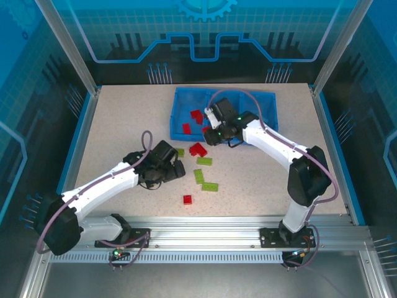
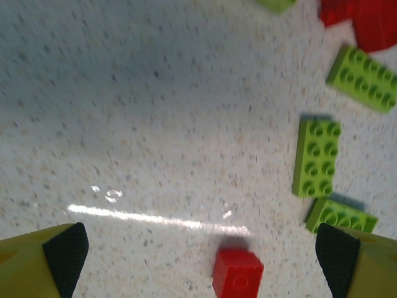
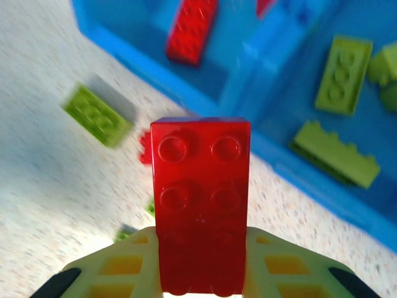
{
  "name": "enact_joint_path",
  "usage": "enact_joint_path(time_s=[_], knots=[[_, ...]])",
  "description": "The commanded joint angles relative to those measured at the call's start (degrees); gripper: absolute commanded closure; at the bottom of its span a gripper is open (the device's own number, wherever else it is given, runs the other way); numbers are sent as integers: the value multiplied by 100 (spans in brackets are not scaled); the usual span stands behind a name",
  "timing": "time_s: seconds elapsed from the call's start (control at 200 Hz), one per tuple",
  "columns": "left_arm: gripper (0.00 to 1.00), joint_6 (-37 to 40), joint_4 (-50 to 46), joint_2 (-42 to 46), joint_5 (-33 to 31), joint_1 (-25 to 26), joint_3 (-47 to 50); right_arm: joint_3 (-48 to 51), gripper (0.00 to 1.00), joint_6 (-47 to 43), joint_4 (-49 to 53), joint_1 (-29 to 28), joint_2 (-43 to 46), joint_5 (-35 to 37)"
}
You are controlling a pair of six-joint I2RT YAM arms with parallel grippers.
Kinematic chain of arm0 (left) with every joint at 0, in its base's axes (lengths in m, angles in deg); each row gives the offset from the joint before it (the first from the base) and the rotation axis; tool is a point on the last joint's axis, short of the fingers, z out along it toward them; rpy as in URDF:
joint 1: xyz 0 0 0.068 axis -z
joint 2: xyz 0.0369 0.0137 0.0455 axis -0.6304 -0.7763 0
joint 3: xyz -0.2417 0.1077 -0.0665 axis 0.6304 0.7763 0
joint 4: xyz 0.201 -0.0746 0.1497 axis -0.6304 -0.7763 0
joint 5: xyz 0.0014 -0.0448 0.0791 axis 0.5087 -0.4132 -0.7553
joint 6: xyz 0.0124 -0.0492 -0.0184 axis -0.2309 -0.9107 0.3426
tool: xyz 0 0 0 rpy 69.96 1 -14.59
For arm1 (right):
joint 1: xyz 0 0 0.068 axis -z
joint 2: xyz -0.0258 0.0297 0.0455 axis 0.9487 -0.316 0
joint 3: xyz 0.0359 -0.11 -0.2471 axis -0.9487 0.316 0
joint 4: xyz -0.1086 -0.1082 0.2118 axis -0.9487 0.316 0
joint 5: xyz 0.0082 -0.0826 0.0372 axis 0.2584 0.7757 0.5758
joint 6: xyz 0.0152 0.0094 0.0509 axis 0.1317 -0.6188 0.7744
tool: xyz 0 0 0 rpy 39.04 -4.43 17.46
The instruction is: Sort the legos into containers by color
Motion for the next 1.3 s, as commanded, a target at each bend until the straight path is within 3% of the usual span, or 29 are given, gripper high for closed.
enact_joint_path(time_s=[0.0,0.24,0.42,0.73,1.075,1.296], knots=[[1,-541,-99,-204,-62,452,92,-953,72,228,241,50,-573,-516],[1,-985,-99,-786,-53,1196,-112,-3562,74,870,1586,173,-2518,-464],[1,-1245,7,-1181,-44,1471,-258,-4167,68,1239,1833,322,-3143,-593],[8,-1324,273,-1626,170,1662,-422,-3824,26,1183,1474,314,-2846,-921],[22,-1146,457,-2239,492,1760,-502,-2482,15,1316,900,590,-1248,-864],[43,-982,473,-2471,541,1763,-598,-1366,12,1277,759,1072,-329,-651]])
